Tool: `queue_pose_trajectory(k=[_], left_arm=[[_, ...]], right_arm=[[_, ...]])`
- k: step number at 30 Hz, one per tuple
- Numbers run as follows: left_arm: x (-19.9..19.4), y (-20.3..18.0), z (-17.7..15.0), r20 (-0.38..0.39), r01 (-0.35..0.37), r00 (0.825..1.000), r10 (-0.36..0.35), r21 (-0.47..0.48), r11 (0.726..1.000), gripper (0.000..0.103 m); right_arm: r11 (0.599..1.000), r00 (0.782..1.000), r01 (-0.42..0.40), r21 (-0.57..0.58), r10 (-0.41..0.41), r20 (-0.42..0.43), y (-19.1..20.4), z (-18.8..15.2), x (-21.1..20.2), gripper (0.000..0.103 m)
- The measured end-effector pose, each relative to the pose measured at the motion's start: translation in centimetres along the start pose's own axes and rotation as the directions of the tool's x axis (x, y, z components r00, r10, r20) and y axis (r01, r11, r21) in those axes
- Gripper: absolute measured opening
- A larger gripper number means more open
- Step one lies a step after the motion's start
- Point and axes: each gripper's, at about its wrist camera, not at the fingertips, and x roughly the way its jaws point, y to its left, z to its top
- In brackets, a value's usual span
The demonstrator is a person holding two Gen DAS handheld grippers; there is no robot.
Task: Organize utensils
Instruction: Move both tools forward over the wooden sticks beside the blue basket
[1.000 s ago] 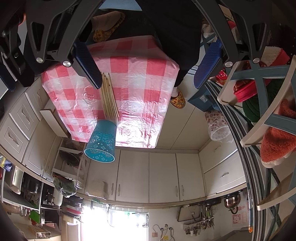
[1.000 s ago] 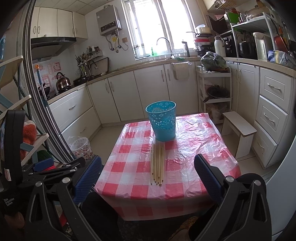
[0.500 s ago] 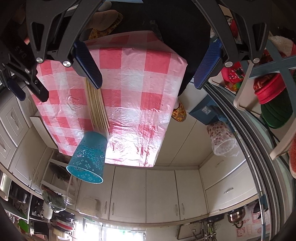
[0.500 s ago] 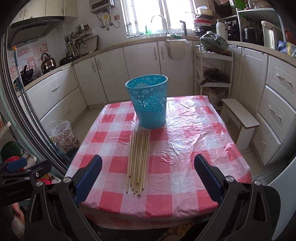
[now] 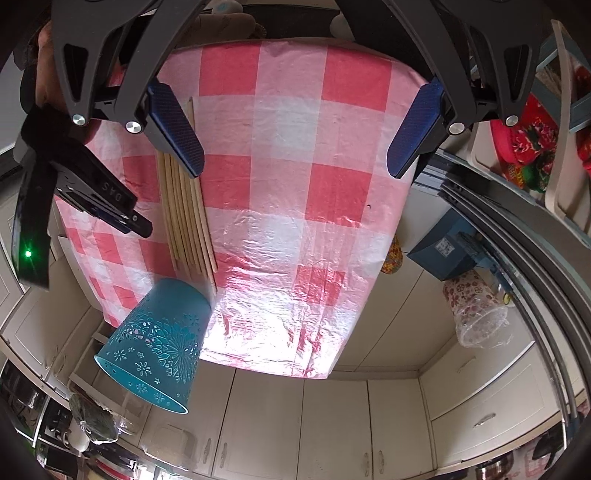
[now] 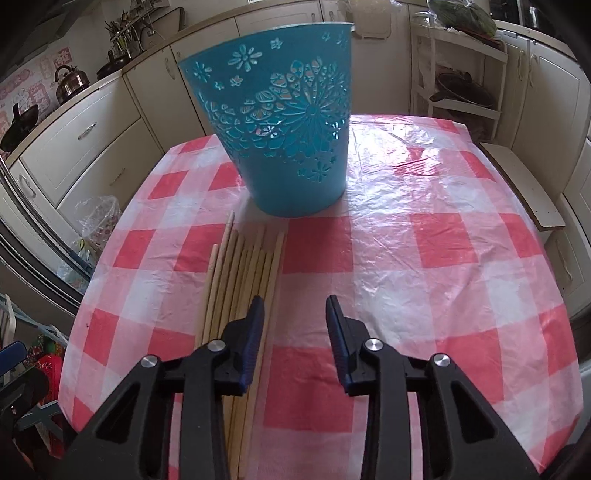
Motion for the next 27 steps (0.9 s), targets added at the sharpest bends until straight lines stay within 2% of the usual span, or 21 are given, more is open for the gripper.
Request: queue_pose_trajectory(k=[2,12,15,19,21,25,27], left_arm=[[0.9,-0.4,0.5,-0.011,0.002,1.000,-0.002,0.002,1.000,0.095],[5.0,-1.3,2.1,-0.062,0.047,0.997,-0.050,-0.052,0.998,0.095],[6.3,-1.9,2.6,-0.069,0.036,0.997,-0.039,-0.053,0.998,0.095],[7.9,-2.5,3.1,-0.087,0.026,0.996,-0.030,-0.052,0.998,0.095],[8.6,-2.8,3.5,-0.091,0.018,0.996,-0.023,-0.052,0.998,0.095],[10.2,-3.8,4.2,-0.105,0.004,0.994,-0.009,-0.041,0.999,0.095],[10.8,-4.4,4.6,-0.102,0.001,0.995,-0.004,-0.026,1.000,0.095]], right_arm=[[1.000,1.000,-0.003,-0.003,0.003,-0.015,0.1,0.4,1.1,0.025],[0.998,0.999,-0.031,-0.056,0.030,-0.020,0.2,0.9,1.7,0.025],[0.996,1.000,-0.018,-0.084,0.016,-0.022,0.5,1.0,2.0,0.025],[0.996,0.999,-0.040,-0.080,0.037,-0.036,0.1,1.1,2.0,0.025],[0.994,0.999,-0.021,-0.109,0.017,-0.039,0.2,1.3,2.1,0.022],[0.990,0.998,-0.011,-0.138,0.003,-0.064,-0.5,1.1,1.8,0.009],[0.990,0.997,-0.012,-0.140,0.002,-0.072,-1.1,0.7,1.5,0.008]])
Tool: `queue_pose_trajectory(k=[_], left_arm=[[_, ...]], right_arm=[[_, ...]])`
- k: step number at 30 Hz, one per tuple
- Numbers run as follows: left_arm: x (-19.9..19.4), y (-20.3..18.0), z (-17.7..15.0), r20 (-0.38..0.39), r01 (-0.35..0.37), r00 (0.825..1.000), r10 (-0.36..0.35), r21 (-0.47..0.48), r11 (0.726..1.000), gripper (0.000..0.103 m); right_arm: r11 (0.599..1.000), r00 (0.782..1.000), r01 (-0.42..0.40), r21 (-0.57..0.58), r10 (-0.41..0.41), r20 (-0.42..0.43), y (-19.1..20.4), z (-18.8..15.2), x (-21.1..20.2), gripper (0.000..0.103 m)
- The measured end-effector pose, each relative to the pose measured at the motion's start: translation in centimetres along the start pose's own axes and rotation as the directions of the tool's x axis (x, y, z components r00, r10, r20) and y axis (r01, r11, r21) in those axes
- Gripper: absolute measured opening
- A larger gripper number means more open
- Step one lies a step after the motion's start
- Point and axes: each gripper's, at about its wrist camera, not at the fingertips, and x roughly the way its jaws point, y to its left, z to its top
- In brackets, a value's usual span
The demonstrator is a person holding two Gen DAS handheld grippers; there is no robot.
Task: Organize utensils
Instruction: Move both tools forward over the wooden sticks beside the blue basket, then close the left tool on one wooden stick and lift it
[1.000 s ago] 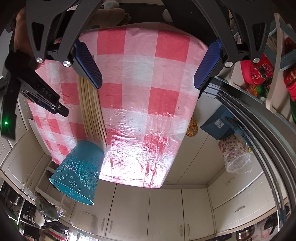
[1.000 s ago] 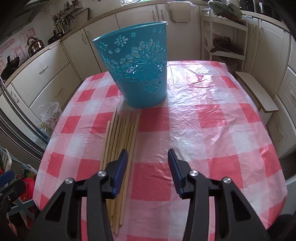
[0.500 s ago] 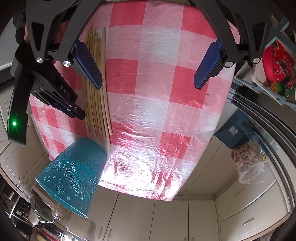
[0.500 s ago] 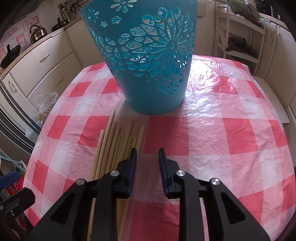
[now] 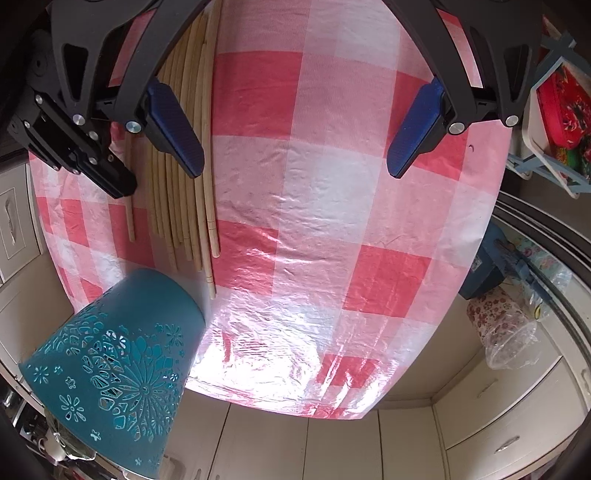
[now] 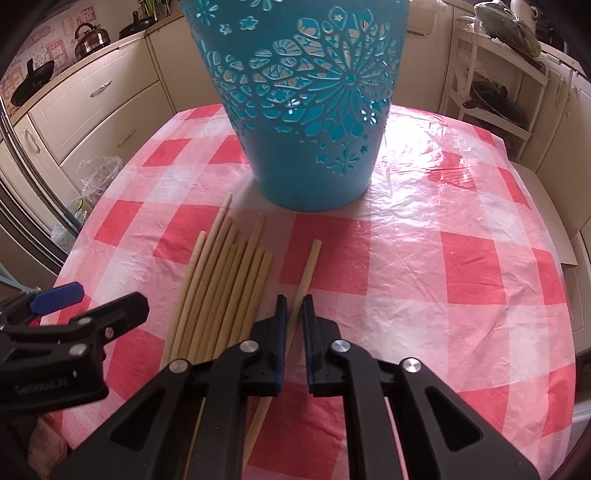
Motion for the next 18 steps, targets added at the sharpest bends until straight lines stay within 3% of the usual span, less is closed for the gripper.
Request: queue_pose_trajectory(k=[11,14,17,18], left_arm=[[2.2,-1.9,1.3,0.009,-0.108,0.994,0.107,0.057,0.993,0.091],[2.3,-2.1,1.5,0.010,-0.105,0.994,0.105,0.062,0.993,0.088],[2.1,-2.5,1.7,0.015,-0.091,0.996,0.090,0.087,0.992,0.074],[1.9,-2.9,1.7,0.017,-0.082,0.997,0.080,0.104,0.991,0.065]], right_arm=[[0.996,0.998,-0.062,0.058,0.061,0.022,-1.6,-0.9,-0.2,0.007],[0.994,0.996,-0.083,0.074,0.081,0.025,-1.8,-1.0,-0.2,0.007],[0.993,0.996,-0.090,0.082,0.088,0.027,-1.9,-1.0,-0.1,0.007],[0.992,0.996,-0.092,0.084,0.090,0.026,-1.9,-0.9,0.0,0.007]])
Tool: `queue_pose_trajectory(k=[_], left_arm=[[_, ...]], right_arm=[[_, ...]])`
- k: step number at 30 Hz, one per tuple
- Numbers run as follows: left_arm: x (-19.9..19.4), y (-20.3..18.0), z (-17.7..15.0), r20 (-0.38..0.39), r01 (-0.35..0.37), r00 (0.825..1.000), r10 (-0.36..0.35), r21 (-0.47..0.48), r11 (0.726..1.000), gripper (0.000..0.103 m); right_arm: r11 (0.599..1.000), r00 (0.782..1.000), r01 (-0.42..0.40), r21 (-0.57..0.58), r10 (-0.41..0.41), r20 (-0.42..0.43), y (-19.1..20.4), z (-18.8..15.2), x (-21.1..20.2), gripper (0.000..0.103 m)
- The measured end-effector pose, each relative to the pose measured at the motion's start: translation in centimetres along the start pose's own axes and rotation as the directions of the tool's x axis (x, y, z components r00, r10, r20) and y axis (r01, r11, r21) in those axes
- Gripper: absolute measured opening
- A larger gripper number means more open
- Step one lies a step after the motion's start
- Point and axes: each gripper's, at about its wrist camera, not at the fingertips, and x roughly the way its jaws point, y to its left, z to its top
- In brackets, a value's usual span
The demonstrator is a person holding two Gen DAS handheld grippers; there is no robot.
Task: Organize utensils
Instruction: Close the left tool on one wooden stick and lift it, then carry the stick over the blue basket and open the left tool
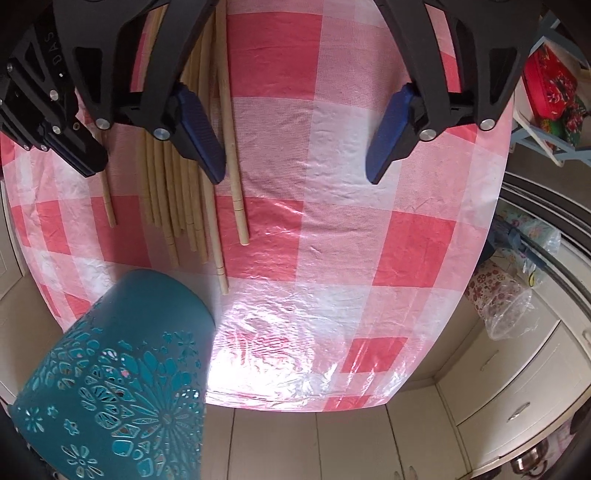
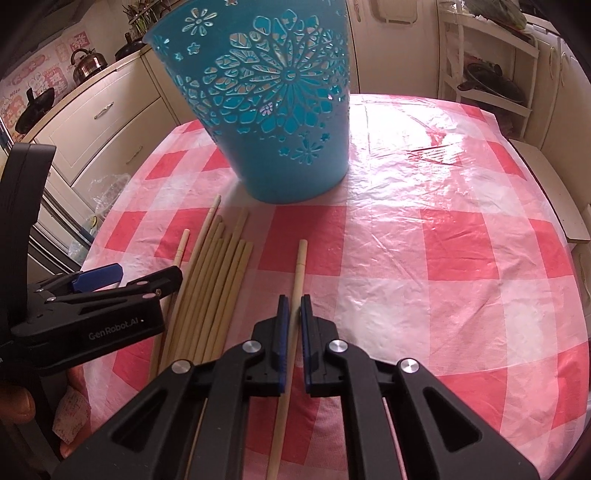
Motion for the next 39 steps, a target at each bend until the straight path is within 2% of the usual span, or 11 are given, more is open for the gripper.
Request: queue_pose_trajectory(k=[6,10,12,14,16,21,23,24,25,28,39], left_arm=[[-0.8,-1.0,-0.3,-0.016,0.072,0.997,-0.071,0.096,0.993,0.008],[-1.4,0.9,0.4,-0.083,0.182,0.980,-0.178,0.046,0.982,0.005],[-4.1,3.1,1.5,-0.002,0.215,0.977,-0.215,-0.004,0.977,0.005],[-7.9,5.1,3.1,0.131,0.262,0.958,-0.254,-0.049,0.964,0.005],[-12.0,6.3,5.1,0.286,0.308,0.917,-0.280,-0.058,0.950,0.005],[-19.3,5.3,10.3,0.590,0.415,0.740,-0.323,-0.022,0.909,0.005],[-20.5,3.5,11.8,0.688,0.400,0.663,-0.295,0.007,0.916,0.005],[-20.6,2.5,12.7,0.724,0.383,0.635,-0.268,0.005,0.924,0.005],[-20.5,1.3,13.6,0.751,0.347,0.622,-0.222,-0.011,0.938,0.005],[-18.3,-1.4,15.9,0.765,0.325,0.617,-0.182,-0.038,0.945,0.005],[-10.1,-4.6,15.4,0.644,0.204,0.752,-0.142,-0.023,0.979,0.006]], right_arm=[[1.000,1.000,-0.020,0.025,0.020,0.003,-0.4,0.1,0.2,0.007],[0.999,1.000,-0.025,0.033,0.025,0.004,-0.5,0.3,0.3,0.007],[0.998,0.999,-0.034,0.043,0.034,0.004,-0.7,0.2,0.2,0.007],[0.998,0.999,-0.042,0.055,0.041,0.003,-0.9,0.2,0.2,0.007],[0.997,0.999,-0.048,0.062,0.048,0.002,-1.0,0.2,0.2,0.008],[0.997,0.999,-0.049,0.059,0.048,0.009,-0.8,0.2,0.2,0.011],[0.997,0.999,-0.048,0.055,0.047,0.014,-0.7,0.1,0.2,0.013],[0.998,0.999,-0.046,0.052,0.046,0.016,-0.6,0.1,0.2,0.013],[0.998,0.999,-0.045,0.048,0.044,0.016,-0.5,0.1,0.2,0.015],[0.998,0.999,-0.042,0.036,0.041,0.017,-0.1,0.1,0.2,0.018],[0.999,0.999,-0.045,0.018,0.045,0.014,0.2,0.1,0.4,0.022]])
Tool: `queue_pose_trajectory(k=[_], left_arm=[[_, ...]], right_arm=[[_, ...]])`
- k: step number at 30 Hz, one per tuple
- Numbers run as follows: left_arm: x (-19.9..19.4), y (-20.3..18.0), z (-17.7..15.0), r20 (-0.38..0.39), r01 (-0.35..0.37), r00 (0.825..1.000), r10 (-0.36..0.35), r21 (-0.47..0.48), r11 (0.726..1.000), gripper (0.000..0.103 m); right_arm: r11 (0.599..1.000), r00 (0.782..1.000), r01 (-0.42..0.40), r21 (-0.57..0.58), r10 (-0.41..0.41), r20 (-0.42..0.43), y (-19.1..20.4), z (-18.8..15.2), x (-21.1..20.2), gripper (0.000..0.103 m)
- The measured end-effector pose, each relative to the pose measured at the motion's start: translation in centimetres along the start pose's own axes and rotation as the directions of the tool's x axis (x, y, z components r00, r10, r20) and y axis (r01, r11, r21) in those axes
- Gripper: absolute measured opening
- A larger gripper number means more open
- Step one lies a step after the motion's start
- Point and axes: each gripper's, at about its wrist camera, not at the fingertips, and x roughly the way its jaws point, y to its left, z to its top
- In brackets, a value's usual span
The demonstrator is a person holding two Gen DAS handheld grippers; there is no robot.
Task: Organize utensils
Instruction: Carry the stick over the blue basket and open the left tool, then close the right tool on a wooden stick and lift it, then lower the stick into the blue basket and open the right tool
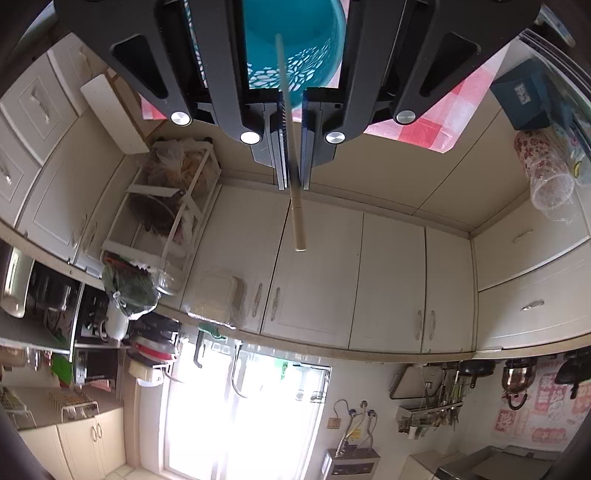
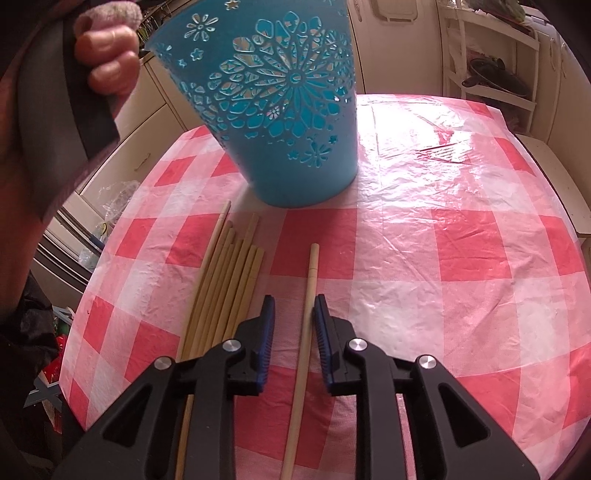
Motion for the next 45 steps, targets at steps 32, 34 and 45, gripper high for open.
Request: queue_pose_trajectory(k=[32,34,45], left_arm=[[-12.5,18.8,-15.0,-0.369,-0.169,0.924,0.098,-0.164,0.972,0.086],[-12.8,18.7,-15.2,-0.369,-0.164,0.925,0.092,-0.169,0.972,0.086],[-13.2,18.6,-16.1,-0.399,-0.164,0.914,0.071,-0.202,0.966,0.087]], right_arm=[[0.954,0.818,-0.297,-0.031,0.271,0.507,1.2,9.6,-16.1,0.006],[0.959,0.763,-0.282,-0.005,0.227,0.605,1.5,12.6,-16.6,0.006],[0.984,0.744,-0.053,0.172,-0.076,0.664,0.8,19.1,-10.0,0.006]])
